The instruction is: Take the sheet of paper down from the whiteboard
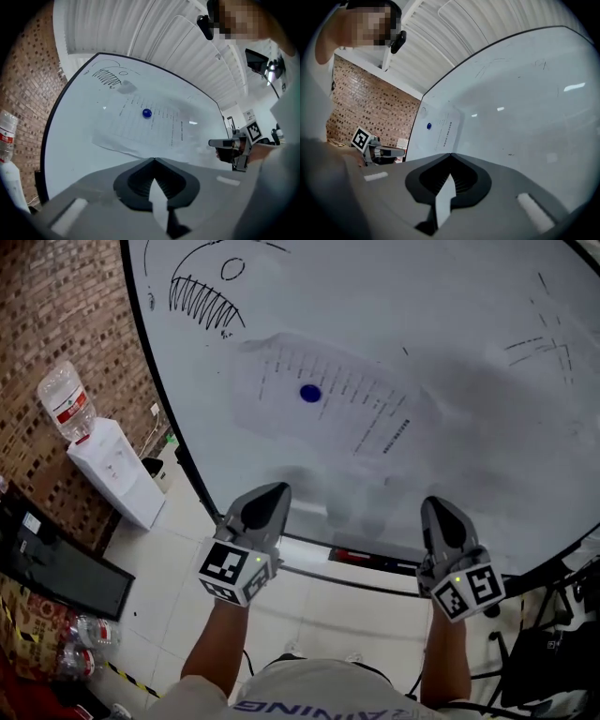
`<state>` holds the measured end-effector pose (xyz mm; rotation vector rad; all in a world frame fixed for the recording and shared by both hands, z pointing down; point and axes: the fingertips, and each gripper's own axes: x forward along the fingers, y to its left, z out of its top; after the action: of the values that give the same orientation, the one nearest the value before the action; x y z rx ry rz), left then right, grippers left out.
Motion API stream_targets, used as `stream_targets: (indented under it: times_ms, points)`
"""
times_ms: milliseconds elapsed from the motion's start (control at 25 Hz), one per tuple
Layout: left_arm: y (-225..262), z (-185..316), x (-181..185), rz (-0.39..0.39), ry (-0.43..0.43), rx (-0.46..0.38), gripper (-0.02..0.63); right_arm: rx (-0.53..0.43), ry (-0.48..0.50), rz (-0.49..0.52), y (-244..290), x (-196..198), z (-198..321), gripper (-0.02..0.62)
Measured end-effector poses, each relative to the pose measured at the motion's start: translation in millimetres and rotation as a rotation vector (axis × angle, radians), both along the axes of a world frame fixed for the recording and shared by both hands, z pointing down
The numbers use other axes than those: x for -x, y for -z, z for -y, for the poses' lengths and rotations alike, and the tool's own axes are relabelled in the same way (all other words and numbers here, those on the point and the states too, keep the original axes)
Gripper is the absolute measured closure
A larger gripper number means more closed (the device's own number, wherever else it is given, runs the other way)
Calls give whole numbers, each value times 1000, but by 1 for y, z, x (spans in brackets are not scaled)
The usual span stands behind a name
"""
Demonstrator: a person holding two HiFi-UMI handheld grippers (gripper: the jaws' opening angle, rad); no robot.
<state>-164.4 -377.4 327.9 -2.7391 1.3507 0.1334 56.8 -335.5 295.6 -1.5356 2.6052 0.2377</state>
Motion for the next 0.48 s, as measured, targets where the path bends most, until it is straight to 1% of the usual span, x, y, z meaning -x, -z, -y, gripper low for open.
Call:
stream_targets:
  times_ms: [240, 480]
  points:
    - [18, 8, -18, 2, -68, -38, 604, -21, -48, 15, 12, -13, -4, 589]
    - [35, 12, -32, 16, -85, -68, 604, -29, -25, 15, 23, -13, 1, 589]
